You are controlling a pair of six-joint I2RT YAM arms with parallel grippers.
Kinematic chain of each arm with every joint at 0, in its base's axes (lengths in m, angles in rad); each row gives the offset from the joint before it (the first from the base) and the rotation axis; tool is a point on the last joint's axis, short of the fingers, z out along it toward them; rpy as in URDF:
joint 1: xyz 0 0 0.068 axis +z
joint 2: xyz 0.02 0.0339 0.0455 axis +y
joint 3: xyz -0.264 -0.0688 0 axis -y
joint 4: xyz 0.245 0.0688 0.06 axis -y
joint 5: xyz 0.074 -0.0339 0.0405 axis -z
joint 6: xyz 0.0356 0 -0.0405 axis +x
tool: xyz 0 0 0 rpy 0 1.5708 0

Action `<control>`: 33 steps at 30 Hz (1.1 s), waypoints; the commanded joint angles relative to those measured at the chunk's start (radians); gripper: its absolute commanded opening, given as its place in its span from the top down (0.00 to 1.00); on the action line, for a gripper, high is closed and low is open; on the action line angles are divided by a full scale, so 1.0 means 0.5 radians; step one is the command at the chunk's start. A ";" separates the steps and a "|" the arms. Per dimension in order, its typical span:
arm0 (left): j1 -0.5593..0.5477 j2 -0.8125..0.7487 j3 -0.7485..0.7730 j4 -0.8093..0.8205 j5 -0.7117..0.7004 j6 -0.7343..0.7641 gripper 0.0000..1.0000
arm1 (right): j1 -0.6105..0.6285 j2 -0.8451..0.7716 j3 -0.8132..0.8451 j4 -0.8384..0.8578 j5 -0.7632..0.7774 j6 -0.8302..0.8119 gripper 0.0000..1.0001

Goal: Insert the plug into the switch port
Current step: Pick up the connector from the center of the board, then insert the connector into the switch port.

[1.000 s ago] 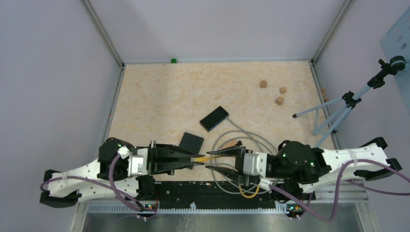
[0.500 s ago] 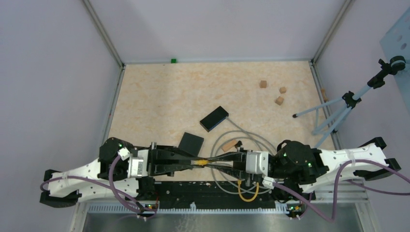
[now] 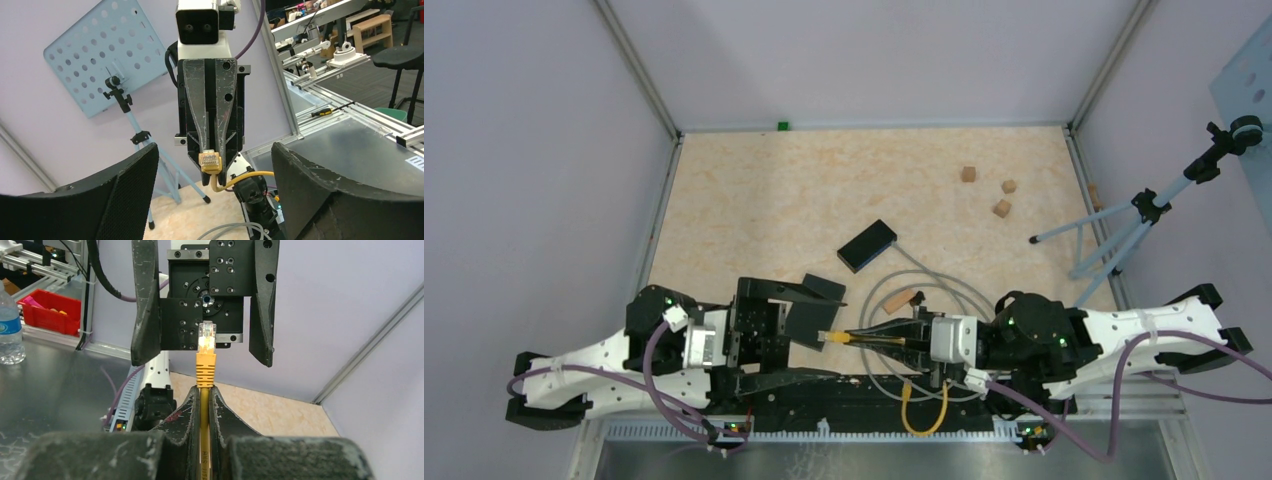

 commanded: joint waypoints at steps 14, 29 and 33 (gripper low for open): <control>-0.006 -0.009 0.016 -0.078 -0.842 -0.146 0.04 | -0.398 -0.069 -0.009 -0.305 0.464 0.605 1.00; 0.115 0.352 0.198 -0.542 -1.450 -0.145 0.02 | -1.449 0.200 -0.217 -0.357 0.195 1.468 1.00; 0.772 0.585 0.158 -0.470 -0.645 -0.386 0.01 | -1.486 0.183 -0.197 -0.379 0.251 1.550 1.00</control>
